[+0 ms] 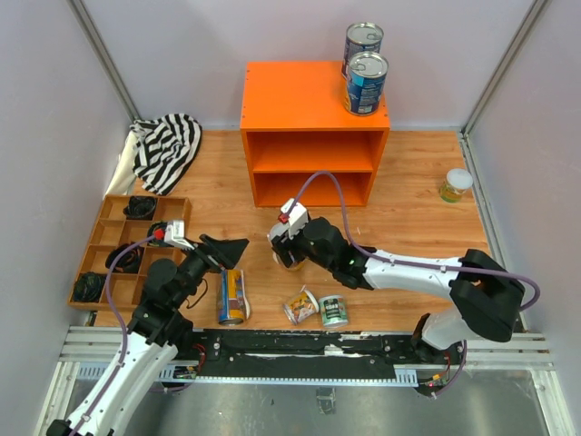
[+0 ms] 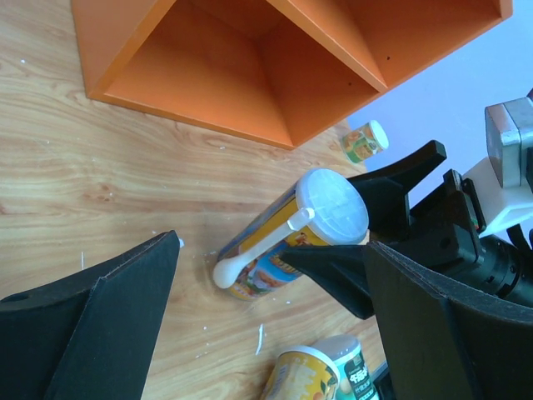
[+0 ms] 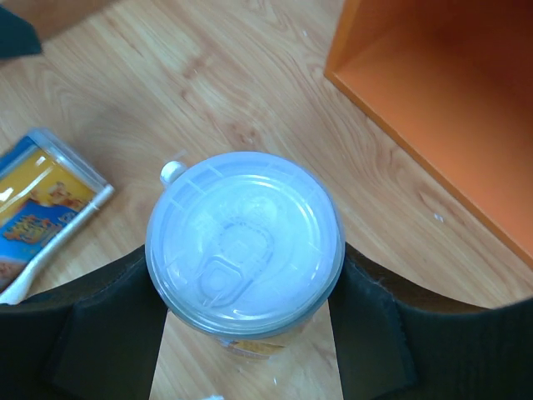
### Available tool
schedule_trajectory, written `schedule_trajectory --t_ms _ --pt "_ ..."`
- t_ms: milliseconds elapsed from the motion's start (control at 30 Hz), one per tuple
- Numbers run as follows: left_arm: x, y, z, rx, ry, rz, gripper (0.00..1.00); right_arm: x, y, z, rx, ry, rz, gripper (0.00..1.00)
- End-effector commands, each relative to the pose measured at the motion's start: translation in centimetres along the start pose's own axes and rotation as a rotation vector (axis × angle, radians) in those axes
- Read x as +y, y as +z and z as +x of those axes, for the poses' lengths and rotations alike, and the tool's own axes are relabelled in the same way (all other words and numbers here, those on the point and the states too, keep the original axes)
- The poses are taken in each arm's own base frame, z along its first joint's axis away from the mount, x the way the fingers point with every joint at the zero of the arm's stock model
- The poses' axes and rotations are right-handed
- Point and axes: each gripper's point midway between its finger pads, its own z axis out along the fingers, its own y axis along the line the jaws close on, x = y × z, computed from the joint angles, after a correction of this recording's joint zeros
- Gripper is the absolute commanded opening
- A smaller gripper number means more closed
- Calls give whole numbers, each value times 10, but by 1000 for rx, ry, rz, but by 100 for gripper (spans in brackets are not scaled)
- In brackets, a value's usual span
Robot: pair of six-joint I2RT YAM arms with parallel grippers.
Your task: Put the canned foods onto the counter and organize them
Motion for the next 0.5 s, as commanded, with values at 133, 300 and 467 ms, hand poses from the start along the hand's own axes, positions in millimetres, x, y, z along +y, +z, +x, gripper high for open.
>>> schedule_trajectory --t_ms 133,300,467 --pt "-12 1 1 -13 68 97 97 40 10 -97 -387 -1 -87 43" --pt "-16 2 1 -18 104 134 97 48 19 -92 -431 17 -108 47" --pt "-16 5 8 -8 129 173 97 52 24 -84 -434 20 -117 50"
